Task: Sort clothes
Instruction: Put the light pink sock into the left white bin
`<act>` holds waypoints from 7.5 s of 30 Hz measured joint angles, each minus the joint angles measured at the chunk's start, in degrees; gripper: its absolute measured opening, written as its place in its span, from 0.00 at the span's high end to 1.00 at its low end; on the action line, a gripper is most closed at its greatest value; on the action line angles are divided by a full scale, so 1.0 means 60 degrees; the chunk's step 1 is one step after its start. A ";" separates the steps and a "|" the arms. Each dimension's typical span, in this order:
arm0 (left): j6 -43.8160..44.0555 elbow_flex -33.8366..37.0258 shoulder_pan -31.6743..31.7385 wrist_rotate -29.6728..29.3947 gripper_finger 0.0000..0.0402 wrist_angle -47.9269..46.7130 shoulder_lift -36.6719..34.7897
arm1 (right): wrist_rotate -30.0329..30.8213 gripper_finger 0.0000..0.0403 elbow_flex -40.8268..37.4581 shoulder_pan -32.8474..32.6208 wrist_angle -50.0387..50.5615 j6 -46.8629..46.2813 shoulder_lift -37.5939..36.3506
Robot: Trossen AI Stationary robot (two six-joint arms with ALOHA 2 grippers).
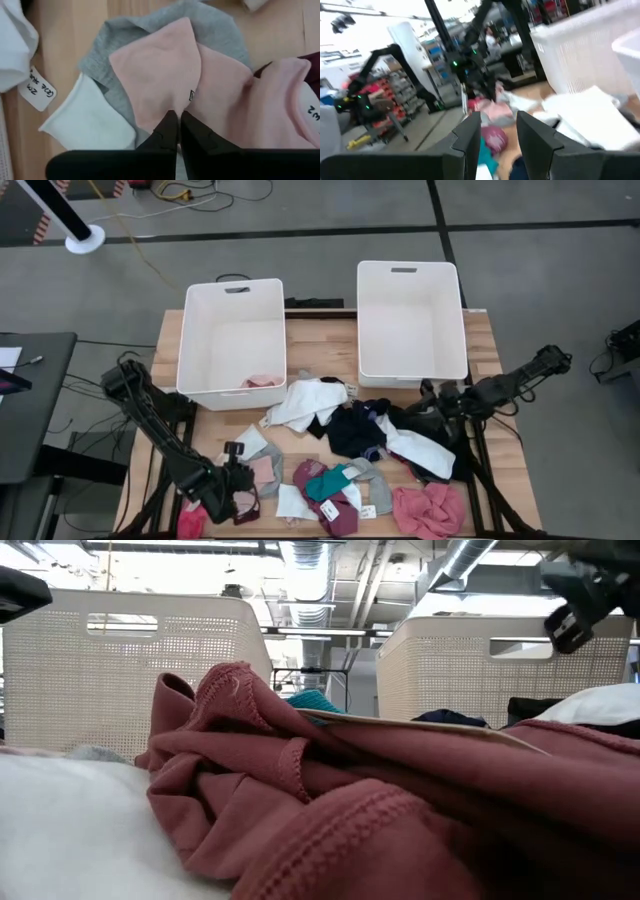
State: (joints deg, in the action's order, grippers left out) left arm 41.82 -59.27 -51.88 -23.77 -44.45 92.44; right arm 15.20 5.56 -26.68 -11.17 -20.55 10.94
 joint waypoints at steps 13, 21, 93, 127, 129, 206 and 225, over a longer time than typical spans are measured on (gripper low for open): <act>-0.1181 -0.1654 0.0087 -0.1364 1.00 -0.1287 -0.0640 | 0.0019 0.63 0.0854 -0.0182 -0.1823 0.2329 0.1339; -0.1853 -0.2529 0.0150 -0.2176 1.00 -0.1903 -0.0863 | 0.0062 0.49 0.2778 -0.0073 -0.2150 0.3765 0.3901; -0.8208 -0.7318 0.2695 -0.4339 0.97 -0.2164 -0.0856 | -0.0811 0.98 0.9388 0.1760 -0.1613 0.5234 1.3555; 0.1282 -0.3186 0.0016 -0.1004 0.55 -0.4559 -0.0848 | -0.2620 1.00 1.1507 0.3776 -0.0923 0.6860 1.3027; 0.1525 -0.2864 -0.0107 -0.0884 0.55 -0.4223 -0.0848 | -0.2971 1.00 1.1799 0.3979 -0.0863 0.6829 1.3244; 0.3225 -0.1339 -0.1786 -0.0885 0.55 -0.1844 -0.0852 | -0.5773 0.38 1.7544 0.6390 0.3934 0.4926 1.7101; 0.2564 -0.1340 -0.1581 -0.0885 0.55 -0.1848 -0.0856 | -0.6225 0.38 1.7529 0.6349 0.6027 0.5512 1.7488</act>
State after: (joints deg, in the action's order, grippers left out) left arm 57.20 -67.31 -61.36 -29.08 -55.54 87.31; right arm -22.15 110.74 11.42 24.99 12.52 115.86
